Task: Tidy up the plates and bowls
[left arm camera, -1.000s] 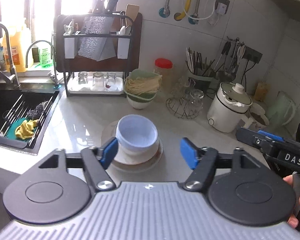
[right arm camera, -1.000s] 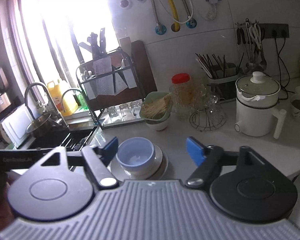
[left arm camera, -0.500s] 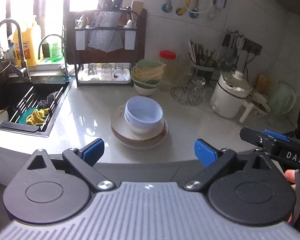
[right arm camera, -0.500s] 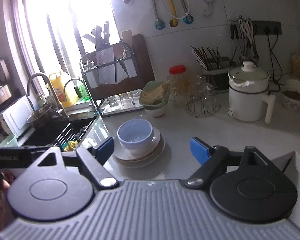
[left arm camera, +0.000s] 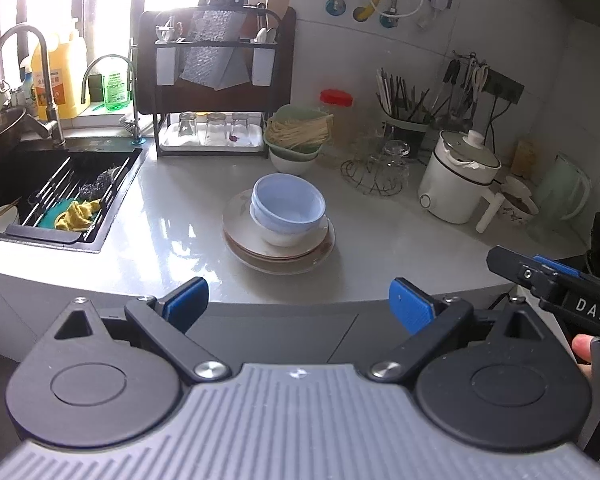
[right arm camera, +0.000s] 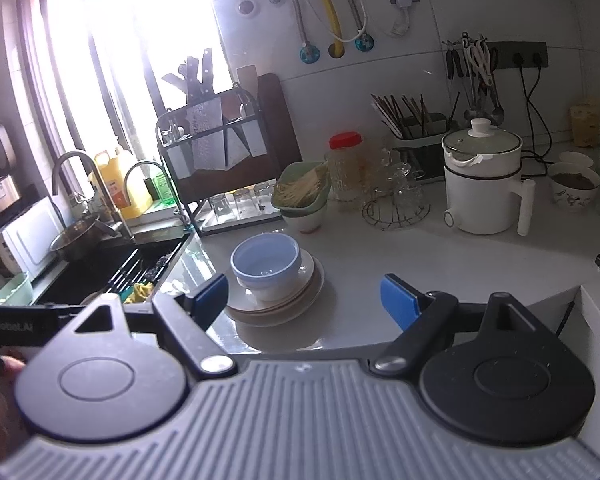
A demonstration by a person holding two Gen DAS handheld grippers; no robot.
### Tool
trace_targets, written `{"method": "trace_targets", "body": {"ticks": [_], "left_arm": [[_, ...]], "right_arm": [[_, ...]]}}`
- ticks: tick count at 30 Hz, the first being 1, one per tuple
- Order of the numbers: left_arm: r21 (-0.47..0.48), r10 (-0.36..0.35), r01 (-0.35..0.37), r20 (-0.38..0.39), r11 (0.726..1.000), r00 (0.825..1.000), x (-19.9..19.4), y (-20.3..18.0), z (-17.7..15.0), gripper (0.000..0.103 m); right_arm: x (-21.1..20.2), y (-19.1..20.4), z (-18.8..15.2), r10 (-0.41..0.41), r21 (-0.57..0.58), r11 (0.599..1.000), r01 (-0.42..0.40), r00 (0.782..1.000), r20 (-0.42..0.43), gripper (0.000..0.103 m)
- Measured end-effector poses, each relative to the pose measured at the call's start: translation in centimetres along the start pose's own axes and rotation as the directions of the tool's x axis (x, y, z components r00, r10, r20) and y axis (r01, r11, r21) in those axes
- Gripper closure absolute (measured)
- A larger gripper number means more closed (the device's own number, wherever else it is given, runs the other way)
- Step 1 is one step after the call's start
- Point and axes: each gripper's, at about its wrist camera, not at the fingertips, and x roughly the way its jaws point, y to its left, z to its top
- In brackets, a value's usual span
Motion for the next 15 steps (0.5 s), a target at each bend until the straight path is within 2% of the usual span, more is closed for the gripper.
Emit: {"method": "trace_targets", "body": {"ticks": [6,15], "left_arm": [[-0.001,0.019,-0.019,0.007,1.000,1.000,-0.04,0.45,-0.04,0.004],[-0.002,-0.003,0.003,-0.009,1.000,1.000,0.35,0.27,-0.50,0.004]], "right_arm": [[-0.07,0.11,-0.64,0.008,0.003,1.000,-0.008,1.000,-0.005,0.018],[-0.47,-0.18,-0.93,-0.015,0.011,1.000,0.015,1.000,-0.004,0.018]]}}
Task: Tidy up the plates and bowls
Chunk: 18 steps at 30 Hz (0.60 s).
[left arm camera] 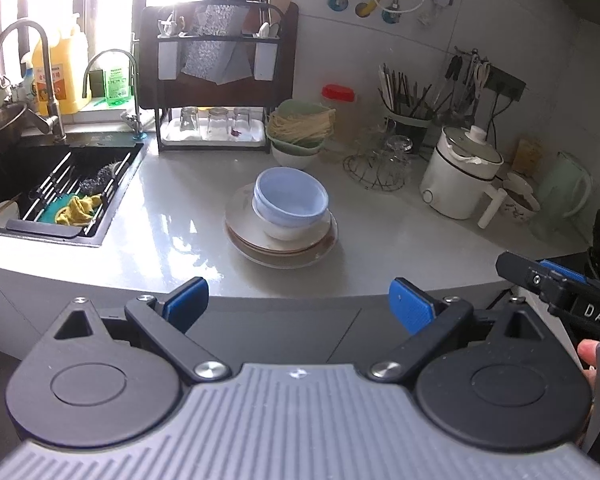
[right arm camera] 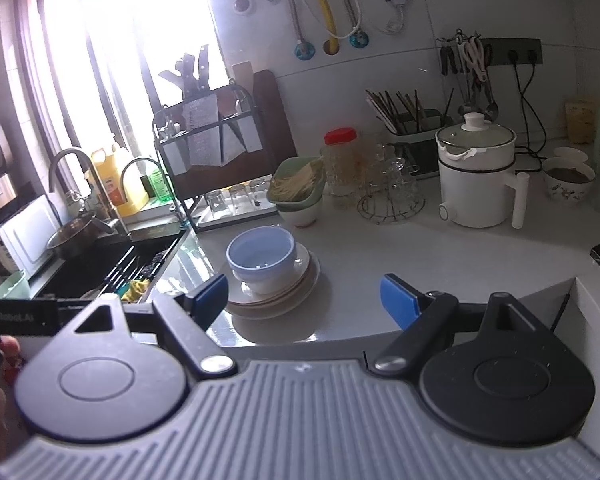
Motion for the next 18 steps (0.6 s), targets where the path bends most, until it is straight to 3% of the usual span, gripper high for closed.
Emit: {"method": "trace_targets", "body": {"ticks": [18], "left_arm": [[0.004,-0.024,0.024,-0.011,1.000,1.000,0.28,-0.19,-0.71,0.005]], "right_arm": [[-0.40,-0.25,-0.37,-0.027,-0.005,1.000,0.027,1.000,0.003,0.018]]}}
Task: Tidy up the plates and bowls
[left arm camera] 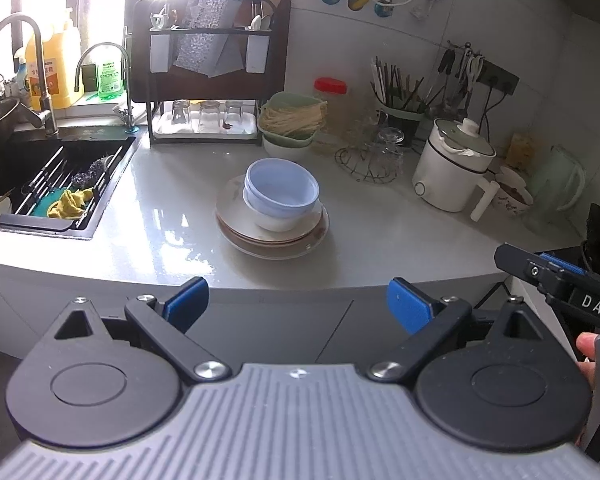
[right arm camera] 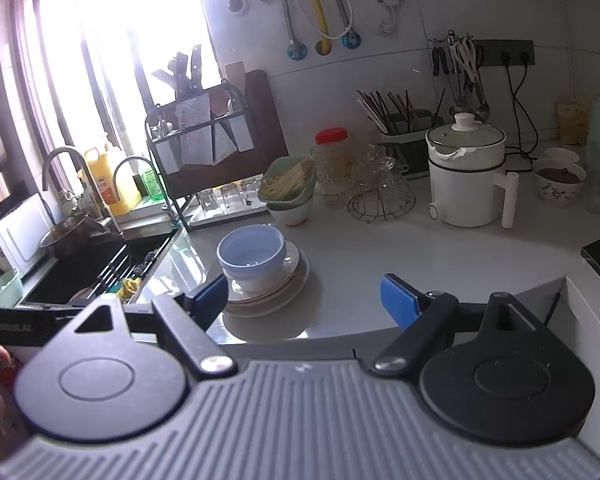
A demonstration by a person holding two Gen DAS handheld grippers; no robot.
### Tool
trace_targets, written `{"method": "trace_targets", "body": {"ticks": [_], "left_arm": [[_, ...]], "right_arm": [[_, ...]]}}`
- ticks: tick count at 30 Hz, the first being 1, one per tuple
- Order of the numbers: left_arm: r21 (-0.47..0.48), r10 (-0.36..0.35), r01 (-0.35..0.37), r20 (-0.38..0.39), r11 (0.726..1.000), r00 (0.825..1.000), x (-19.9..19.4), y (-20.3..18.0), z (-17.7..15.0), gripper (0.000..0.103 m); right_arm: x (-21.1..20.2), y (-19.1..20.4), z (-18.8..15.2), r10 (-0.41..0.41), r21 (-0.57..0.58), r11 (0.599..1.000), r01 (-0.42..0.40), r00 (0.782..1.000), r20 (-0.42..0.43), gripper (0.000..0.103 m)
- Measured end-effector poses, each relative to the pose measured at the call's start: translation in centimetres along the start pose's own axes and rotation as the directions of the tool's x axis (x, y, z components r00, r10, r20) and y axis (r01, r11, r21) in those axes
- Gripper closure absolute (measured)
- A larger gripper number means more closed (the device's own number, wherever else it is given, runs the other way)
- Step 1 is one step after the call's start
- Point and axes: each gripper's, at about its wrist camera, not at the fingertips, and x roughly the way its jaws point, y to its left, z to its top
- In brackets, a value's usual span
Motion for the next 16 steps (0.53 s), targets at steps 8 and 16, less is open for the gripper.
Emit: {"method": "trace_targets", "body": {"ticks": [8,16], "left_arm": [[0.004,0.001,-0.001,-0.002,1.000,1.000,0.21,-0.08,-0.03,0.005],[0.001,0.001,-0.001,-0.005,1.000,1.000,0.25,0.16,-0.18,0.004]], "right_arm": [[-0.16,-0.09,0.06,-0.007,0.007,1.000,0.007,1.000,0.004,0.018],[-0.13,-0.04,0.08,-0.010,0.004,1.000,0.010,1.000,0.003,0.018]]}}
